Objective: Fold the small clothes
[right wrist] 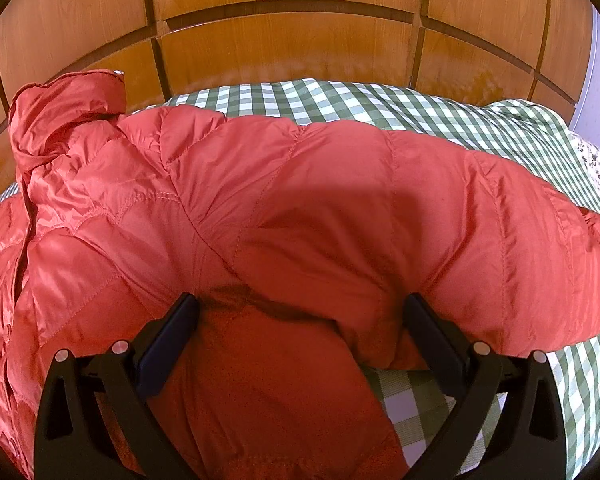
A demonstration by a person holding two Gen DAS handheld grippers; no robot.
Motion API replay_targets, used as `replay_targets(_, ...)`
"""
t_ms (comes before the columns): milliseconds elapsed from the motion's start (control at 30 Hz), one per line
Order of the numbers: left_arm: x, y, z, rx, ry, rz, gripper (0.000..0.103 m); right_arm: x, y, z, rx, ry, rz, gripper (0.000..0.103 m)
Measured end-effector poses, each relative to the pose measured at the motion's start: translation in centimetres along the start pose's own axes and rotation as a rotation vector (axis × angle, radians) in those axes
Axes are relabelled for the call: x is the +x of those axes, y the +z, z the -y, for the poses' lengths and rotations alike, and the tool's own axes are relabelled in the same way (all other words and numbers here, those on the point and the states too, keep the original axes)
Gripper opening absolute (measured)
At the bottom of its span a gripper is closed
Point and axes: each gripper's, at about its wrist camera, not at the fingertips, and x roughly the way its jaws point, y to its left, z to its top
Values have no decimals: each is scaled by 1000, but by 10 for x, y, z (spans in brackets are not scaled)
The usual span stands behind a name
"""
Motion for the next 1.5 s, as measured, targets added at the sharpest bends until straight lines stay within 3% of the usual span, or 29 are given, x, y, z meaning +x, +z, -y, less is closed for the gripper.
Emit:
replay_targets(67,1,14,-13,-59,4,5,83,0,0,0,-1,-1,1,101)
replay_targets(167,9,7,-23,-116,-70,-97,84,0,0,0,-2,-2,1,101)
replay_targets(200,12,2,-22,-113,-95,-117,89,0,0,0,-4,-3,1,101)
replay_targets(333,20,-6,-10,-32,-66,-101,96,0,0,-1,-9,-8,1,101)
replay_targets(400,28,0,-9,-64,-63,-87,94,0,0,-1,-8,-7,1,101)
replay_targets(433,30,6,-9,-92,-83,-79,69,0,0,-1,-8,-7,1,101)
replay_targets(467,33,13,-10,-103,-87,-87,51,0,0,-1,-8,-7,1,101)
replay_targets(500,36,18,-9,-105,-62,-97,19,0,0,-1,-8,-7,1,101)
replay_targets(533,38,27,-11,-108,-25,-86,9,0,0,-1,-9,-7,1,101)
replay_targets(600,31,44,-10,-113,22,-36,5,0,-1,-1,-9,-7,1,101)
replay_targets(700,22,56,-15,-124,25,-13,5,1,-1,-2,-10,-8,2,101)
replay_targets(800,21,51,-8,-55,65,-12,5,1,-1,-2,-9,-8,1,101)
replay_targets(1000,-10,39,18,-44,-49,103,5,1,-1,-2,-9,-8,2,101)
replay_targets(1267,-68,10,125,183,-250,201,5,1,-1,-2,-10,-8,2,101)
replay_targets(1500,-82,-70,228,471,-419,92,5,1,-1,-2,-8,-7,2,101)
